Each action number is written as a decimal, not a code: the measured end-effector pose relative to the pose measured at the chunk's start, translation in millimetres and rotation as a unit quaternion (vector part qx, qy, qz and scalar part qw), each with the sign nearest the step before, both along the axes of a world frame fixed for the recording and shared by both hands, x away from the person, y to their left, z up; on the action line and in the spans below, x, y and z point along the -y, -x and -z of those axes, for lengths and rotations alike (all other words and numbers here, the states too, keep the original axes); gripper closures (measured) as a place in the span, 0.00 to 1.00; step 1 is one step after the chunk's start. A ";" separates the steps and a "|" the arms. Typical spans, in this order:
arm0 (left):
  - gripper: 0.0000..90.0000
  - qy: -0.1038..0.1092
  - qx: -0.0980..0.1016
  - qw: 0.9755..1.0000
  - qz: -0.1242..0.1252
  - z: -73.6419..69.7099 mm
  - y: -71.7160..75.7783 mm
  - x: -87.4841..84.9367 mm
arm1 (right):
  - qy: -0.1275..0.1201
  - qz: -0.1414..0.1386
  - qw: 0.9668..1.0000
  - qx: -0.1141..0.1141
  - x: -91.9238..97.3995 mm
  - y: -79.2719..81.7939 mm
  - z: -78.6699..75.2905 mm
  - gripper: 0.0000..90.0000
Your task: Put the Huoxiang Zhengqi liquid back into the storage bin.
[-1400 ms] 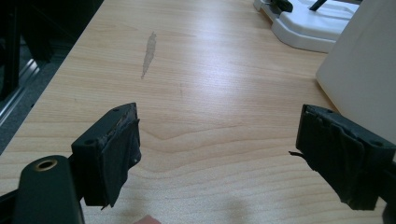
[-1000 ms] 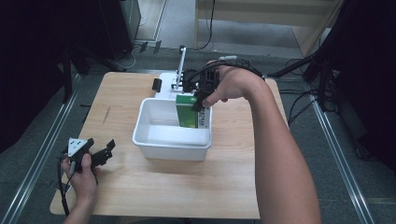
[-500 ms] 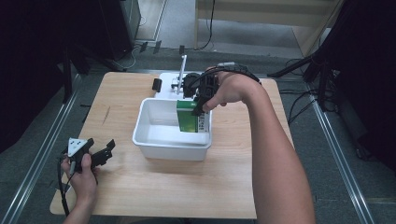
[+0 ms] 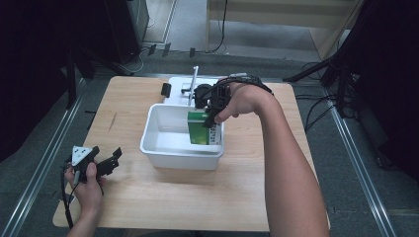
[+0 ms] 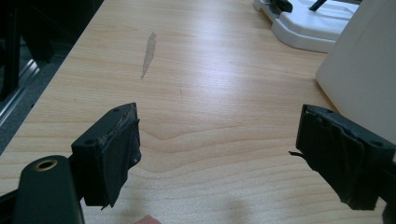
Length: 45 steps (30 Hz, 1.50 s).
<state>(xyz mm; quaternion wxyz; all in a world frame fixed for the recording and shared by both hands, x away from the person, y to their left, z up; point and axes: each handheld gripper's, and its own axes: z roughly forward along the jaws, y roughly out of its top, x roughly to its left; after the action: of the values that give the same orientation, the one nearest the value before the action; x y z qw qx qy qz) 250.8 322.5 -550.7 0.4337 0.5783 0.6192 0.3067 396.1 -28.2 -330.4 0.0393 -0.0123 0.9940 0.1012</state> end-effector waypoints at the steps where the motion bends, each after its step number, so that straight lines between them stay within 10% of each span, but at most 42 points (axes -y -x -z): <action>1: 0.16 0.000 0.000 1.000 0.000 0.0 0.1 -0.1 | 0.000 0.003 1.000 0.000 0.2 0.2 1.4 0.71; 45: 0.16 0.000 0.001 1.000 0.000 0.1 -0.3 0.0 | 0.009 -0.002 1.000 -0.026 -1.7 -0.5 60.5 0.71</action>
<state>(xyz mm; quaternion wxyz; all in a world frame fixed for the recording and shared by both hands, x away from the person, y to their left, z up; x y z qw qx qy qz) 251.1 322.5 -550.8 0.4343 0.5776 0.6193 0.3070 396.5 -26.6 -390.9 0.0134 -0.0121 0.9955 0.0927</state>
